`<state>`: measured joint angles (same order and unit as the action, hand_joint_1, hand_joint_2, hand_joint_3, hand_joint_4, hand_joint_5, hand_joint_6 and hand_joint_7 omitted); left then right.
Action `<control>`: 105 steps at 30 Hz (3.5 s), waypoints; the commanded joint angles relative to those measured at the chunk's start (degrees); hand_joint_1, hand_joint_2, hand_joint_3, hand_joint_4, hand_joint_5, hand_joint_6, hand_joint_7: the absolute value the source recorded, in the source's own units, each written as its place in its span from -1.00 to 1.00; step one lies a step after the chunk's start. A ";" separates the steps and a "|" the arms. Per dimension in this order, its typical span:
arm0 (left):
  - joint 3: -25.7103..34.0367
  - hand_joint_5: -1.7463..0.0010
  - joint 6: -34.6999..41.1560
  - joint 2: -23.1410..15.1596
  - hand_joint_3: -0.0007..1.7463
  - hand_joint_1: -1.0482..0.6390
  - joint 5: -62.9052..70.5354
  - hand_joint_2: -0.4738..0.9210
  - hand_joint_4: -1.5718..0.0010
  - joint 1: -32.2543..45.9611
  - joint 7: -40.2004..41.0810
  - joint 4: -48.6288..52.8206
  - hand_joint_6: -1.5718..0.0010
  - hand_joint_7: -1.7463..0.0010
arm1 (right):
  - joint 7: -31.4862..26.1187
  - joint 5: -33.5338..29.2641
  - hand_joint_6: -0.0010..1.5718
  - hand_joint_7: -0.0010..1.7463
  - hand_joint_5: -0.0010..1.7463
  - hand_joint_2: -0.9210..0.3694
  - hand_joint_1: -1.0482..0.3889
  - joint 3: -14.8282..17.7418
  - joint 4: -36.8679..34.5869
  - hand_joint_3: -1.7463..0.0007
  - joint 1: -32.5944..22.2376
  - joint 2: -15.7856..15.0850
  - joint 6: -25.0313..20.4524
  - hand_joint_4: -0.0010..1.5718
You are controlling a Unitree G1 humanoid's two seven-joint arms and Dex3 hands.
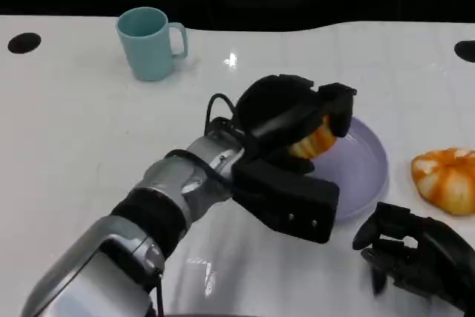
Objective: Grasp the bread from the table and place it into the plate.
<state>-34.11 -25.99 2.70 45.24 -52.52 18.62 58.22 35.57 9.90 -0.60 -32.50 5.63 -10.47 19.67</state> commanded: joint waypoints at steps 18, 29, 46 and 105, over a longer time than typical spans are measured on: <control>-2.88 0.32 5.28 1.49 -0.45 -0.71 0.50 1.00 0.99 -4.90 -12.07 4.62 0.98 0.61 | 0.14 -0.17 -0.20 0.65 1.00 -1.00 -0.24 -0.31 -1.59 0.63 -1.75 -0.58 -0.54 -0.13; -3.34 0.76 6.41 -0.26 -0.16 -0.95 0.08 1.00 1.00 -4.25 -16.27 2.03 1.00 0.80 | 0.48 0.10 -0.20 0.64 1.00 -1.00 -0.25 -0.19 -1.94 0.64 -1.59 -0.74 -0.19 -0.13; 0.51 0.63 4.08 -9.61 -0.25 -0.87 -4.49 1.00 1.00 4.70 -20.21 -15.15 1.00 0.67 | 0.19 -0.71 -0.22 0.63 1.00 -1.00 -0.26 -0.35 -2.62 0.64 -1.12 -1.16 -0.05 -0.16; 27.59 -1.00 9.07 -7.02 -0.53 -0.70 -67.29 1.00 0.10 52.21 -47.04 -47.45 0.28 -0.93 | 0.73 0.21 -0.19 0.61 1.00 -1.00 -0.25 -0.17 -1.58 0.66 -1.42 -1.39 -2.18 -0.18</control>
<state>-7.79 -18.36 -4.28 -21.02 -0.92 -27.21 12.19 36.08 10.89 -0.74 -33.27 5.89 -10.91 19.43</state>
